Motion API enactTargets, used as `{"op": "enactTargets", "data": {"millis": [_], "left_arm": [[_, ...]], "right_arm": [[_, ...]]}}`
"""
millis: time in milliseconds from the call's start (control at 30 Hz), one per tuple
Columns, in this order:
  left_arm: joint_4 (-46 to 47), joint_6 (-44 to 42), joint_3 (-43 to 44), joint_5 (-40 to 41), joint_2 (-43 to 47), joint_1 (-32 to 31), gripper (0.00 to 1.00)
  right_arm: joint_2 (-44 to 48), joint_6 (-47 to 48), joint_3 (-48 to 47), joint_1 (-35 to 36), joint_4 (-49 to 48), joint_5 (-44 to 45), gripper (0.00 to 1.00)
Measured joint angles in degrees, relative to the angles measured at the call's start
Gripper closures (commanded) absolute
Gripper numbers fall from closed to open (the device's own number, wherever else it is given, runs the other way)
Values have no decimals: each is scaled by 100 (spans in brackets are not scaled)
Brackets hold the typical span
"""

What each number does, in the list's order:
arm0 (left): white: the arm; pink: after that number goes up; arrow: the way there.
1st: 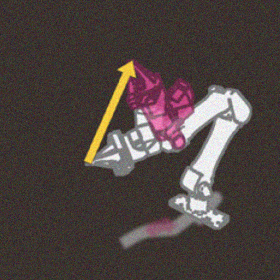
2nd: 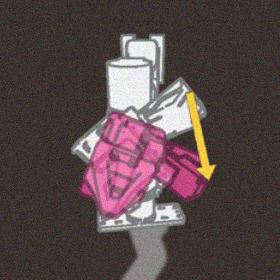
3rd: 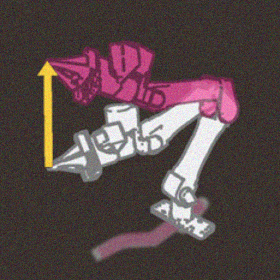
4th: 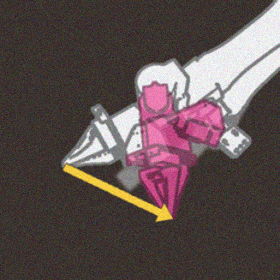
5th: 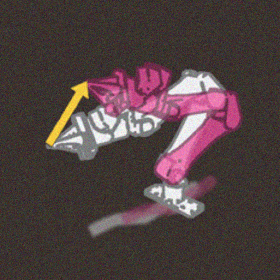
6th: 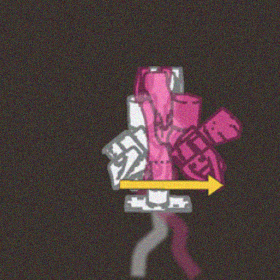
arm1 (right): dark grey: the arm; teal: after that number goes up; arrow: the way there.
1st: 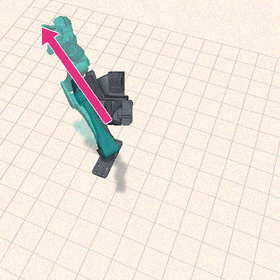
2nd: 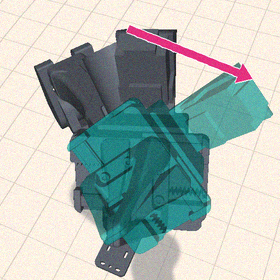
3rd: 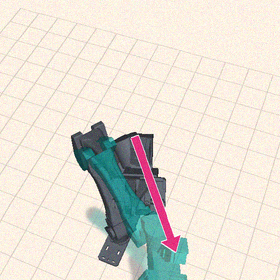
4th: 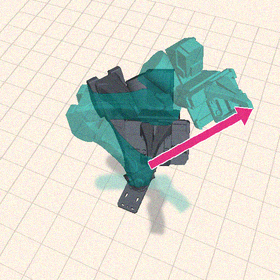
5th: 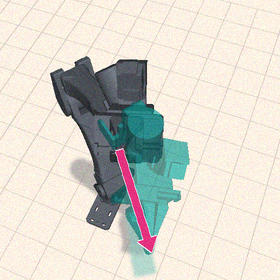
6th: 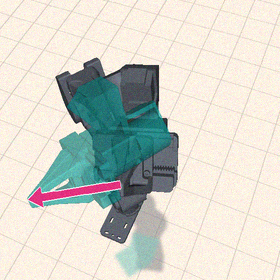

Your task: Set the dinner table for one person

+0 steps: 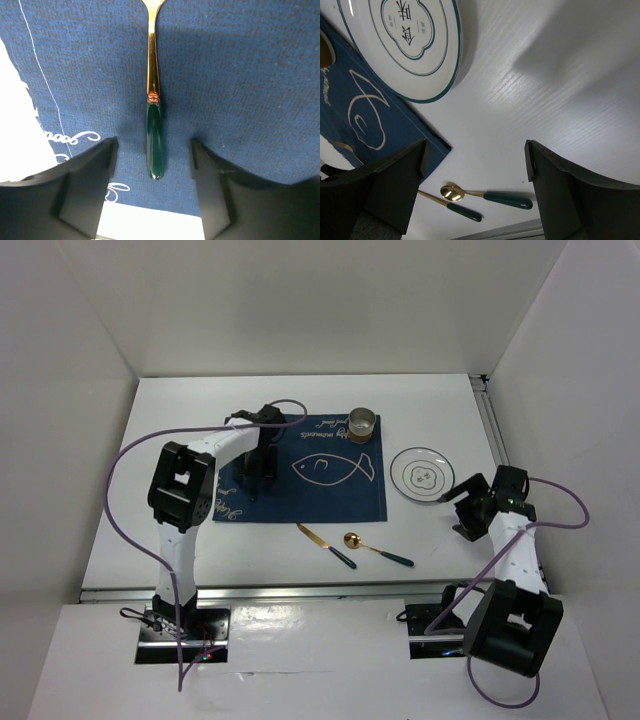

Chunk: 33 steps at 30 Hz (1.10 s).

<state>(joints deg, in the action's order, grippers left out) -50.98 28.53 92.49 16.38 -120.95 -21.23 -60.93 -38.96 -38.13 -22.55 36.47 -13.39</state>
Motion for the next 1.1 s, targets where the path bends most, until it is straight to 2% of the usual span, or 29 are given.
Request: {"op": "enactTargets", "data": {"millis": [33, 133, 233, 333, 367, 433, 600, 733, 833, 867, 933, 967, 1100], "left_arm": [[-9, 17, 7, 4, 7, -2, 19], [-85, 31, 11, 7, 70, -26, 19], [-232, 76, 7, -72, 398, -98, 19], [-267, 225, -61, -162, 1128, -284, 19], [-267, 299, -96, -179, 1394, -365, 19], [-282, 374, -138, -201, 1996, -527, 19], [-313, 586, -476, -212, 3228, -638, 19], [-402, 675, -728, -151, 3620, -595, 19], [-415, 785, -999, -103, 3775, -592, 19], [-428, 798, -1095, -101, 3825, -592, 19], [-426, 822, -1355, -101, 4000, -592, 19], [-450, 839, -1471, -103, 4098, -592, 19], [-520, 1099, -1751, 52, 4522, -592, 18]], "right_arm": [[76, -20, 116, 0, -107, -68, 12], [44, -72, 350, 0, -520, -260, 12], [-402, -131, 455, 0, -1082, -533, 14], [-894, -245, 553, 0, -1585, -772, 17], [-997, -286, 599, 0, -1731, -828, 25], [-1172, -382, 699, 0, -2015, -911, 28], [-1832, -627, 697, 74, -2669, -1119, 29], [-2079, -846, 660, 317, -3237, -1113, 32], [-2343, -986, 588, 391, -3543, -1121, 50], [-2452, -1023, 549, 396, -3613, -1104, 72], [-2579, -1082, 516, 404, -3661, -986, 96], [-2601, -1134, 514, 402, -3665, -970, 100], [-2105, -1259, 503, 433, -3512, -905, 100]]}}
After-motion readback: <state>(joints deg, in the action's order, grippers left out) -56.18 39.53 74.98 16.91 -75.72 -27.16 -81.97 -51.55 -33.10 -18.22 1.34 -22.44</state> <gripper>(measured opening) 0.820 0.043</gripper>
